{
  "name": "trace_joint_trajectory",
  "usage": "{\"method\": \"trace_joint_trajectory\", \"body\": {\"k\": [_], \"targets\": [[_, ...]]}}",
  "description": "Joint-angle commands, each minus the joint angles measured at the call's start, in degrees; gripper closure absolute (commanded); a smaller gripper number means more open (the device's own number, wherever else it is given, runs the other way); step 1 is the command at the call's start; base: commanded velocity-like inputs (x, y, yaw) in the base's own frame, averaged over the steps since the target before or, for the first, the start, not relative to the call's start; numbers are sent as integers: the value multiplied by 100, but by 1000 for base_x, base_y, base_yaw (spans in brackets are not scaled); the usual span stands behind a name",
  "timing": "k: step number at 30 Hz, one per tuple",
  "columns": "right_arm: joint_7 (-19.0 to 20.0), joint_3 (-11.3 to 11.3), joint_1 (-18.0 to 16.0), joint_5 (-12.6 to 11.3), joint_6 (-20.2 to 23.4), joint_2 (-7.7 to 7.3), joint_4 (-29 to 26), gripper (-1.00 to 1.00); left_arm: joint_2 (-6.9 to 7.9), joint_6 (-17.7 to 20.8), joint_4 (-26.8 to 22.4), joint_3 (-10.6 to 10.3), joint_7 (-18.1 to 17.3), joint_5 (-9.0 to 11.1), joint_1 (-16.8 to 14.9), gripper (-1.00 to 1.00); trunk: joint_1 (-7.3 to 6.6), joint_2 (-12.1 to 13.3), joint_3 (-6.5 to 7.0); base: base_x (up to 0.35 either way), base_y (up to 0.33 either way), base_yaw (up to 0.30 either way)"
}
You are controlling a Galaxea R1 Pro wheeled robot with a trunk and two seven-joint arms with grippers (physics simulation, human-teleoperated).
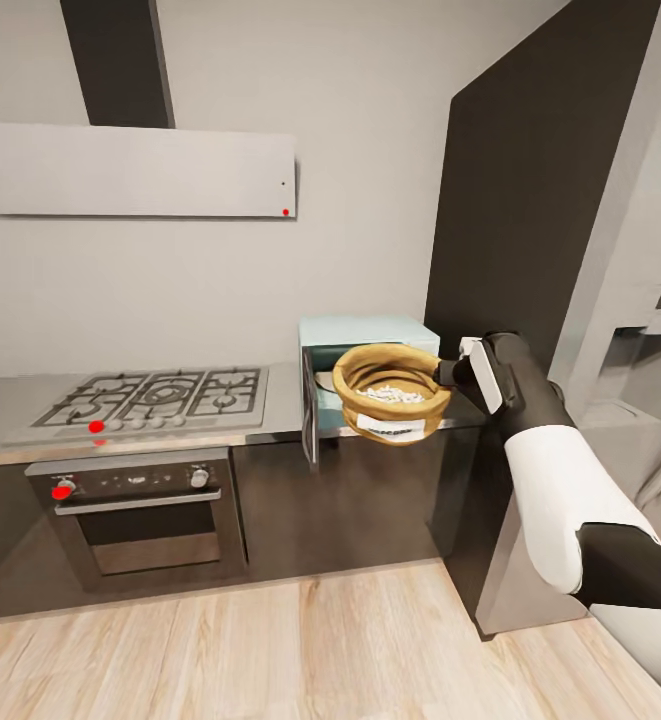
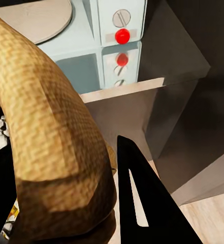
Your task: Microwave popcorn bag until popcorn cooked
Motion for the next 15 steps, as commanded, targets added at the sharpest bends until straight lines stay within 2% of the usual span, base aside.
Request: {"method": "trace_joint_trajectory", "body": {"k": [1,9,15], "targets": [[-32,-2,-4,-28,21,1,-1,100,-2,-10,-9,5,15,18,2,-100,1,-5,-7,0,0,0],[-48,-7,-4,-26,21,1,503,100,-2,-14,-9,5,15,18,3,-100,1,-5,-7,0,0,0],[-49,-9,-4,-27,21,1,543,100,-2,-18,-9,5,15,7,3,-100,1,-5,-7,0,0,0]]}}
